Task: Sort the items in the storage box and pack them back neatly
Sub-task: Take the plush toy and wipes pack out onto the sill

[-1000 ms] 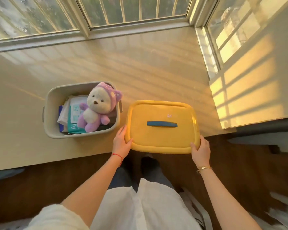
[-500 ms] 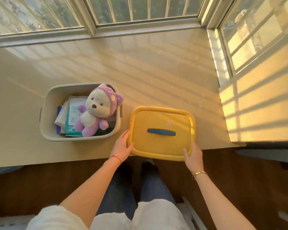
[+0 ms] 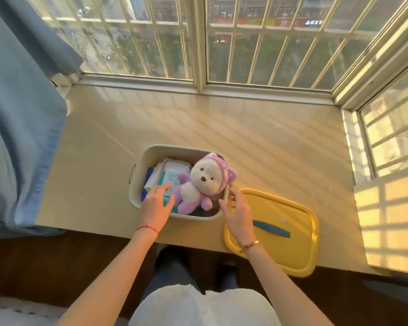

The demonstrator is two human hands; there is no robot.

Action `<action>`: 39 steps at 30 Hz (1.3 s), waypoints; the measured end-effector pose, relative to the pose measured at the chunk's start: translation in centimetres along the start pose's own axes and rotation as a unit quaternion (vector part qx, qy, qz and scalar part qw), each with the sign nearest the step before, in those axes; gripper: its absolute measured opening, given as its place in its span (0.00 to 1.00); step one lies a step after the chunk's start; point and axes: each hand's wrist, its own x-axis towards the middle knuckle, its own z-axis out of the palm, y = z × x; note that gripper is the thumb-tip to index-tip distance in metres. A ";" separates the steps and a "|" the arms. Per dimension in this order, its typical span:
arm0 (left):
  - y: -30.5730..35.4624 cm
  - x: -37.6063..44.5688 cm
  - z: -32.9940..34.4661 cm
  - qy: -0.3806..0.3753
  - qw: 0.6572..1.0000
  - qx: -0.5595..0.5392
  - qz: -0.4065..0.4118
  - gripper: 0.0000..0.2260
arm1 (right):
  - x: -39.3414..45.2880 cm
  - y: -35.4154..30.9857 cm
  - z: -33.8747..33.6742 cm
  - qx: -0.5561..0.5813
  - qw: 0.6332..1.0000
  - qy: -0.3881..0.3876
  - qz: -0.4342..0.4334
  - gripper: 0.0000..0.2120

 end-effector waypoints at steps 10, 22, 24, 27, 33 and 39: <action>-9.4 8.9 -0.5 -0.180 0.982 0.019 -0.053 0.23 | 3.6 -5.0 11.1 0.027 0.958 0.173 0.227 0.45; -10.1 12.7 2.5 -0.222 0.964 0.150 0.004 0.30 | 5.4 -4.1 13.4 0.116 0.931 0.208 0.279 0.47; -9.9 12.5 3.0 -0.209 0.969 0.132 0.012 0.29 | 5.1 -4.0 13.1 0.140 0.929 0.208 0.271 0.46; -9.7 11.8 3.6 -0.196 0.977 0.073 0.036 0.28 | 4.9 -4.1 12.5 0.147 0.931 0.208 0.263 0.45; -7.4 10.5 4.9 -0.228 0.968 -0.103 -0.002 0.31 | 4.9 -4.0 11.3 0.143 0.936 0.201 0.250 0.45; -7.0 11.0 4.0 -0.217 0.956 -0.174 -0.090 0.39 | 4.8 -3.7 9.9 0.162 0.943 0.162 0.242 0.41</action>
